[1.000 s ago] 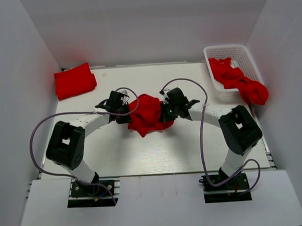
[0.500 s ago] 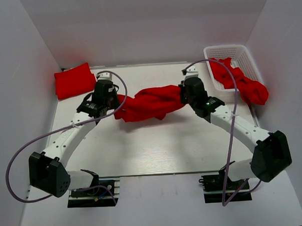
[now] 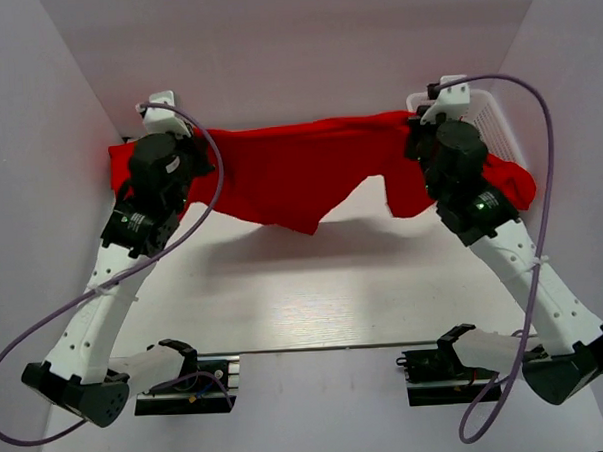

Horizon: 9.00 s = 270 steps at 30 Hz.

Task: Fold and stack the t-shirts
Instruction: Flatten out the tshirt

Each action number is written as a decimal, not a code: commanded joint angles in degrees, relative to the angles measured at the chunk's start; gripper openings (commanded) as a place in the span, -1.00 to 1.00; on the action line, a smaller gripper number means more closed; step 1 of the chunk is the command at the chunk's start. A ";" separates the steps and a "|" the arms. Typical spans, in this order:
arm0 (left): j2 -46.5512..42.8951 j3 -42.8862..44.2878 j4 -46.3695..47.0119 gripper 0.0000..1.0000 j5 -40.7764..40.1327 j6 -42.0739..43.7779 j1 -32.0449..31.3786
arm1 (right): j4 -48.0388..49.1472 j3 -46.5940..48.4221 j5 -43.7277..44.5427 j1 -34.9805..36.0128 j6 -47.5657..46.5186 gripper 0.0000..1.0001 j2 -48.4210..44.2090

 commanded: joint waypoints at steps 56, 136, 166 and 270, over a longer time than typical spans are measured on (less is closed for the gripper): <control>64.66 41.25 0.51 1.00 12.93 4.23 7.42 | -6.09 23.93 -23.08 -13.23 5.03 0.81 49.01; 26.86 -25.54 -18.56 -1.00 11.78 -22.22 -28.70 | -9.36 -35.48 -20.98 -31.16 23.14 0.81 8.92; 20.18 -11.17 -27.69 -1.00 1.43 -22.14 -28.70 | 1.27 -35.75 -29.84 -30.72 19.45 -1.00 0.96; 71.32 36.32 26.35 -1.00 8.69 13.63 11.64 | 12.27 39.04 -45.24 -25.36 11.88 -1.00 61.39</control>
